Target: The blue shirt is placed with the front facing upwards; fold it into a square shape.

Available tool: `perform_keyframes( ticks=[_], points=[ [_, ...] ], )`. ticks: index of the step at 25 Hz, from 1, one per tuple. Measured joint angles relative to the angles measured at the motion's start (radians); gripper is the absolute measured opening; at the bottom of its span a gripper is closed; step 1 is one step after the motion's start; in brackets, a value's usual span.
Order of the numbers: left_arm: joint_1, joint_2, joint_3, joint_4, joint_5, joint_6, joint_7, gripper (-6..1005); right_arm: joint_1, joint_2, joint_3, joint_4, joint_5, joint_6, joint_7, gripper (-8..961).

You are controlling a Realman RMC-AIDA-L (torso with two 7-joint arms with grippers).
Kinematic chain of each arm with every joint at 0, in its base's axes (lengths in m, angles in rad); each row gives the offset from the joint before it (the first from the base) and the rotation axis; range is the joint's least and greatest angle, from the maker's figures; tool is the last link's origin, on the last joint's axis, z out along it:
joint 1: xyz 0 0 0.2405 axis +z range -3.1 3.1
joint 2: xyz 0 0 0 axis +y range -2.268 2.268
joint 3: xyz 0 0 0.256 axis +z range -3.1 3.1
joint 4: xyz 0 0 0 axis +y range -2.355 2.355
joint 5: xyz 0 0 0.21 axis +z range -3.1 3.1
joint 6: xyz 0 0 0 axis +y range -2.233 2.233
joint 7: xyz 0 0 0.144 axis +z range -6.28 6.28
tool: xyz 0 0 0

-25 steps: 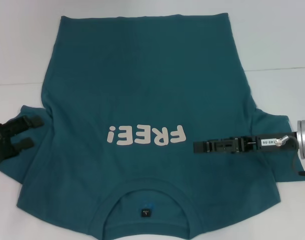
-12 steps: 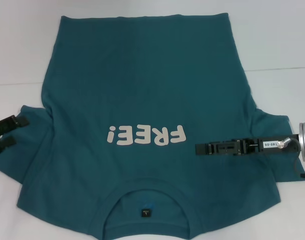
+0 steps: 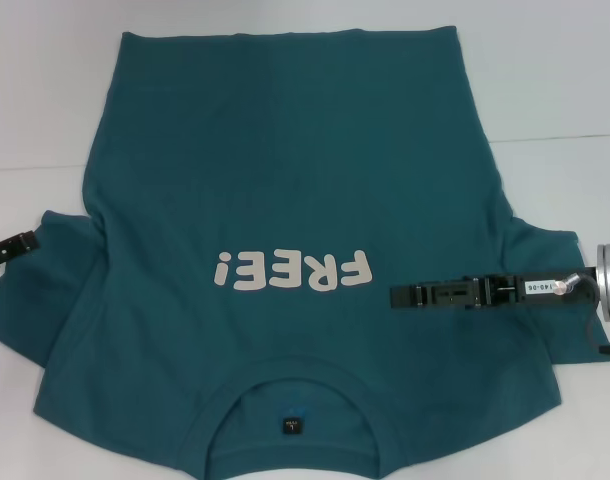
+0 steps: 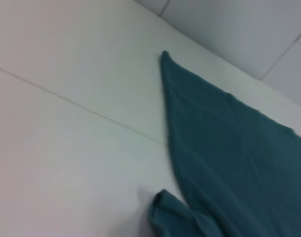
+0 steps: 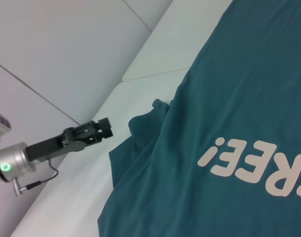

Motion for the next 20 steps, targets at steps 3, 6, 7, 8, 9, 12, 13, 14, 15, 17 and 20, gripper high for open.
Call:
perform_keyframes(
  ticks=[3,6,7,8,9,12,13,14,15,17,20],
  points=[
    [-0.023,0.0,0.0,-0.037,0.0,-0.064,0.011,875,0.0,0.001,0.001,0.0,0.0,0.002,0.003,925],
    [-0.046,-0.005,0.0,-0.058,-0.005,-0.108,0.031,875,0.0,0.001,0.006,0.0,0.0,0.004,0.005,925],
    [-0.056,-0.006,0.001,-0.065,-0.005,-0.123,0.04,875,0.0,0.001,0.007,0.0,0.0,0.004,0.005,925],
    [-0.067,-0.007,0.001,-0.073,-0.004,-0.141,0.053,875,0.0,0.001,0.009,0.0,0.0,0.005,0.006,925],
    [-0.076,-0.007,0.0,-0.081,-0.002,-0.156,0.066,875,-0.001,0.001,0.01,0.0,0.0,0.006,0.006,925],
    [-0.099,-0.006,0.001,-0.098,0.0,-0.197,0.124,874,-0.002,0.001,0.01,0.001,0.0,0.007,0.006,924],
    [-0.104,-0.006,0.002,-0.1,0.0,-0.209,0.137,874,-0.002,0.001,0.01,0.001,0.0,0.007,0.006,924],
    [-0.109,-0.007,0.003,-0.101,0.001,-0.223,0.149,874,-0.002,0.001,0.01,0.001,0.0,0.007,0.006,924],
    [-0.112,-0.007,0.008,-0.102,0.001,-0.236,0.158,874,-0.002,0.001,0.01,0.001,0.0,0.007,0.006,924],
    [-0.115,-0.006,0.026,-0.105,0.001,-0.264,0.168,874,-0.003,0.001,0.01,0.001,0.0,0.008,0.006,924],
    [-0.118,-0.005,0.075,-0.106,0.001,-0.32,0.17,874,-0.003,0.001,0.01,0.001,0.0,0.008,0.006,924]
  ],
)
